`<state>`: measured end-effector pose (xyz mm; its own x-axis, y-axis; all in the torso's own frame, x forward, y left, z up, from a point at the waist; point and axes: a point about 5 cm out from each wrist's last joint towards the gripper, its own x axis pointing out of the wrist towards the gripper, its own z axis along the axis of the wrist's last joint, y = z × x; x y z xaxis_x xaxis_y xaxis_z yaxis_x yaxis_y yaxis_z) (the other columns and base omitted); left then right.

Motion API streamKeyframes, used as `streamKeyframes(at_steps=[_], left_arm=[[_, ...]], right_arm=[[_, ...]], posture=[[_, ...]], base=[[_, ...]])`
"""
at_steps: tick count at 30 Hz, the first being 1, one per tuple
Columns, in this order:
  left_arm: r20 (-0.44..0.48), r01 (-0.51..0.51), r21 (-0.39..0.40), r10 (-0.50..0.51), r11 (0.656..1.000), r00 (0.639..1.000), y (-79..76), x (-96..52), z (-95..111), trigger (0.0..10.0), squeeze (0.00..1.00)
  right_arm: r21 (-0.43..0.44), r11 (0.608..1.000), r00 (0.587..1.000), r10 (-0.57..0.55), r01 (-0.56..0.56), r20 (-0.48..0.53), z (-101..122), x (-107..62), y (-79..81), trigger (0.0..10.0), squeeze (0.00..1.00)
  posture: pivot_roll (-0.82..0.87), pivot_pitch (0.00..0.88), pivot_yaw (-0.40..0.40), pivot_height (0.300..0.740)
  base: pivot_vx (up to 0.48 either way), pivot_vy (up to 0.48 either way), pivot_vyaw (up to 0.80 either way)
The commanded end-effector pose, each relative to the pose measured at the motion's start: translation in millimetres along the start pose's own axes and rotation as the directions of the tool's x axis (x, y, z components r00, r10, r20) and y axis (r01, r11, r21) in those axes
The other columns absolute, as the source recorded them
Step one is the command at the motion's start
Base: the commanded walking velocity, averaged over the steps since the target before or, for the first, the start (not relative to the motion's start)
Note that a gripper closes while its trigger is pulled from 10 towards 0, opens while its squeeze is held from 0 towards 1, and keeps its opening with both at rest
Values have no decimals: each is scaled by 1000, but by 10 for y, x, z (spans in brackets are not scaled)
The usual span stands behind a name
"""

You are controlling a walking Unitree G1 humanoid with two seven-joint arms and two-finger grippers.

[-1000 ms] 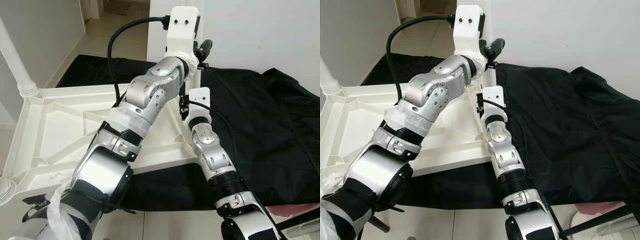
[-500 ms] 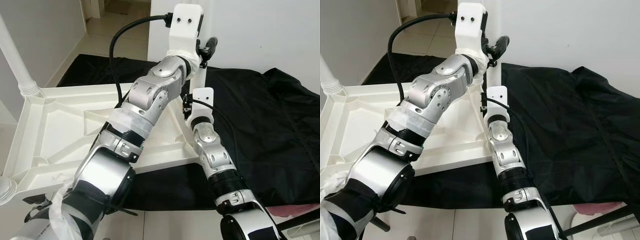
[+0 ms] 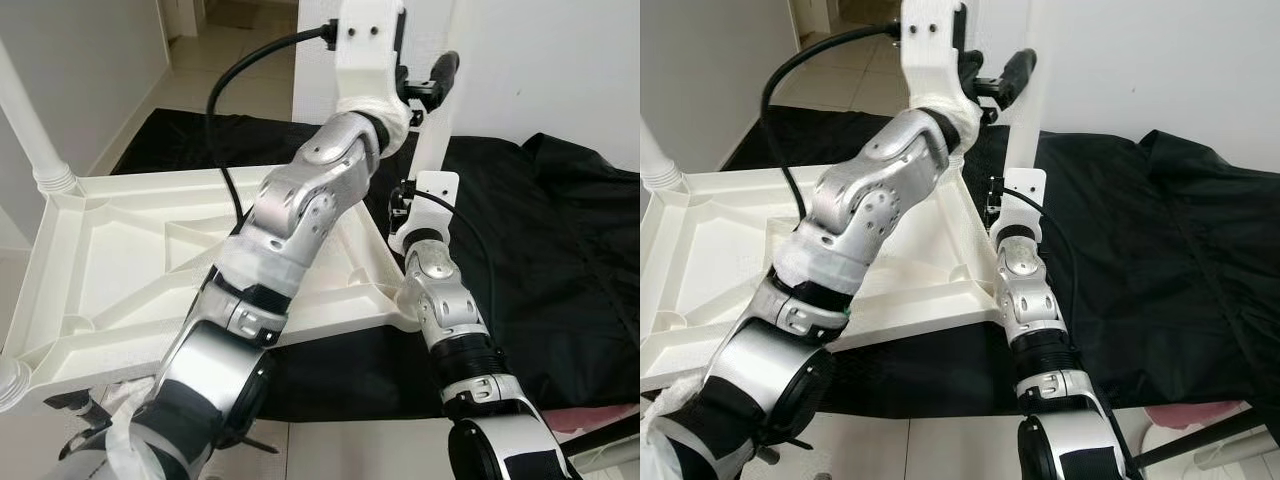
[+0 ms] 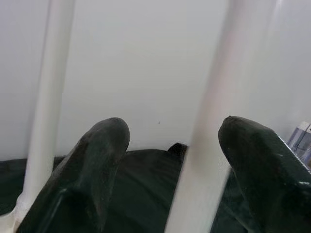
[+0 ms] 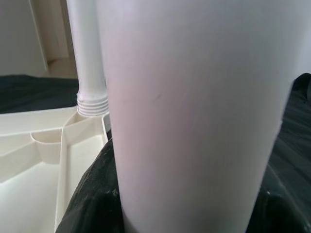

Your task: Building children table

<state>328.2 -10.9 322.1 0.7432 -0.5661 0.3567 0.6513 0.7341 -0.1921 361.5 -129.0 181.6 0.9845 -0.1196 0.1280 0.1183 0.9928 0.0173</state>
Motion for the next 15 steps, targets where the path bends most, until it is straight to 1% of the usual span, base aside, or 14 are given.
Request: streamKeyframes(at_steps=[1, 2, 3, 5, 6, 7, 8, 9, 11, 12, 14, 15], left_arm=[[-6, 176, 30, -176, 984, 984, -90, -49, -33, 10000, 0], [-11, 161, 39, -160, 986, 987, -52, -89, -68, 10000, 0], [-11, 161, 39, -160, 986, 987, -52, -89, -68, 10000, 0], [-16, 134, 64, -133, 989, 991, 26, -167, -133, 10000, 0], [-16, 134, 64, -133, 989, 991, 26, -167, -133, 10000, 0], [-29, 111, 70, -110, 991, 994, 96, -227, -190, 10000, 0], [-39, 100, 70, -97, 993, 994, 131, -259, -219, 10000, 0], [-39, 100, 70, -97, 993, 994, 131, -259, -219, 10000, 0], [-51, 72, 68, -68, 995, 996, 210, -340, -270, 10000, 0], [-51, 72, 68, -68, 995, 996, 210, -340, -270, 10000, 0], [-54, 53, 81, -48, 995, 997, 261, -402, -300, 10000, 0], [-54, 53, 81, -48, 995, 997, 261, -402, -300, 10000, 0]], right_arm=[[18, 1000, 999, 14, -15, 44, 50, -23, -41, 10000, 0], [27, 999, 998, 22, -24, 59, 52, -44, -64, 10000, 0], [27, 999, 998, 22, -24, 59, 52, -44, -64, 10000, 0], [31, 999, 997, 25, -27, 71, 36, -82, -123, 10000, 0], [31, 999, 997, 25, -27, 71, 36, -82, -123, 10000, 0], [28, 999, 996, 29, -32, 83, 20, -116, -170, 10000, 0], [26, 999, 995, 34, -36, 91, 15, -134, -192, 10000, 0], [26, 999, 995, 34, -36, 91, 15, -134, -192, 10000, 0], [24, 998, 991, 59, -62, 121, 8, -201, -244, 10000, 0], [24, 998, 991, 59, -62, 121, 8, -201, -244, 10000, 0], [31, 996, 985, 82, -87, 149, 8, -264, -278, 10000, 0], [31, 996, 985, 82, -87, 149, 8, -264, -278, 10000, 0]], posture=[[-9, 0, -53, 740], [-10, 0, -55, 740], [-10, 0, -55, 740], [-8, 0, -57, 740], [-8, 0, -57, 740], [-6, 0, -61, 740], [-6, 0, -61, 740], [-6, 0, -61, 740], [-6, 0, -63, 740], [-6, 0, -63, 740], [-6, 0, -62, 740], [-6, 0, -62, 740]], base=[[0, 0, 0], [0, 0, 0], [0, 0, 0], [0, 0, 0], [0, 0, 0], [0, 0, 0], [0, 0, 0], [0, 0, 0], [0, 0, 0], [0, 0, 0], [0, 0, 0], [0, 0, 0]])
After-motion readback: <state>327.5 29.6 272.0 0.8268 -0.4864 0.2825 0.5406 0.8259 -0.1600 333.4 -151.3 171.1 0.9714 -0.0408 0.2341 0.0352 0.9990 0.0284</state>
